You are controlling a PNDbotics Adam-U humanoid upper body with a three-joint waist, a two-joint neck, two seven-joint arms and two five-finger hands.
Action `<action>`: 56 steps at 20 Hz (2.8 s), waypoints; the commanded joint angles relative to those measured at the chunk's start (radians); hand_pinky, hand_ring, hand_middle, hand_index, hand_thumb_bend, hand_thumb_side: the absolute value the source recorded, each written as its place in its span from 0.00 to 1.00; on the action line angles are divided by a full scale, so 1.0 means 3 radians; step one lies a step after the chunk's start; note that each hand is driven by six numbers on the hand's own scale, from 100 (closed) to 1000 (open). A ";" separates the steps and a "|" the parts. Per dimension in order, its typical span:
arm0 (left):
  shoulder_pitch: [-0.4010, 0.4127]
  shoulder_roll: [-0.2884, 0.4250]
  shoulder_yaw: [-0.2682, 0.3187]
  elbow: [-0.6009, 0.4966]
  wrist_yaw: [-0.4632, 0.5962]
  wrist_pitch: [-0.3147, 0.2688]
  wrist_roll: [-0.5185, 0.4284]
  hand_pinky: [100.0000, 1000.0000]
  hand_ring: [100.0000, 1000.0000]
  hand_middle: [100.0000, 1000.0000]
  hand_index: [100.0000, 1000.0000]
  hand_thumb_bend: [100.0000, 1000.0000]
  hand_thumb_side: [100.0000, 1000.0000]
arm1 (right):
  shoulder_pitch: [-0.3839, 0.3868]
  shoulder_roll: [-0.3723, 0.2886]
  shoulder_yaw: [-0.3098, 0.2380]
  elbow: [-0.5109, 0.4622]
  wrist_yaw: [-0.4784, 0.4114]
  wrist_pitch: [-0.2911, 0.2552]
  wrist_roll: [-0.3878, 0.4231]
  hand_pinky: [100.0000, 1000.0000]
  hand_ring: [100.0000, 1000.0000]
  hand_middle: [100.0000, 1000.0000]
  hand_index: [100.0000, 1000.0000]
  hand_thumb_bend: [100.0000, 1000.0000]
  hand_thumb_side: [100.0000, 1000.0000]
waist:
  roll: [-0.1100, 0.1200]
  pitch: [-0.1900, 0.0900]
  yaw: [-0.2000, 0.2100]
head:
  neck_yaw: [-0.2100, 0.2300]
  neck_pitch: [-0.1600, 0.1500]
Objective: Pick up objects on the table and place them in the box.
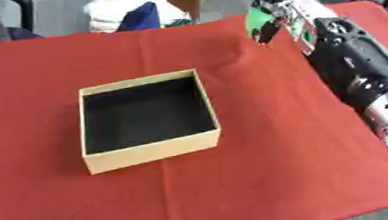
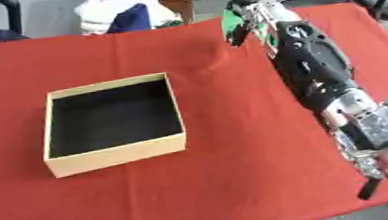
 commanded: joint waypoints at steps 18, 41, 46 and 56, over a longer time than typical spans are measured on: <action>0.0011 0.0037 0.0098 -0.0049 0.0025 0.0060 0.0228 0.86 0.79 0.57 0.55 0.00 0.09 | 0.0089 0.0321 0.1156 -0.1802 -0.0374 -0.0784 0.0934 0.78 0.74 0.45 0.91 0.00 0.09 | 0.0009 -0.0114 0.0040 | -0.0067 0.0065; -0.0001 0.0020 0.0084 -0.0036 0.0044 0.0056 0.0197 0.85 0.79 0.57 0.55 0.00 0.11 | 0.0293 0.0694 0.1247 -0.1502 -0.0209 -0.0890 0.0867 0.80 0.80 0.77 1.00 0.05 0.24 | 0.0028 -0.0081 0.0028 | -0.0050 0.0043; 0.0001 0.0022 0.0087 -0.0036 0.0044 0.0054 0.0197 0.85 0.79 0.57 0.56 0.00 0.11 | 0.0298 0.0670 0.1244 -0.1509 -0.0149 -0.0957 0.0806 0.82 0.83 0.84 1.00 0.29 0.66 | 0.0033 -0.0086 0.0011 | -0.0050 0.0039; 0.0022 0.0030 0.0105 -0.0033 0.0044 0.0060 0.0218 0.85 0.79 0.56 0.56 0.00 0.11 | 0.0247 0.0436 0.1136 -0.1677 -0.0124 -0.0925 0.0734 0.83 0.83 0.85 1.00 0.35 0.70 | 0.0041 -0.0114 -0.0041 | -0.0020 0.0043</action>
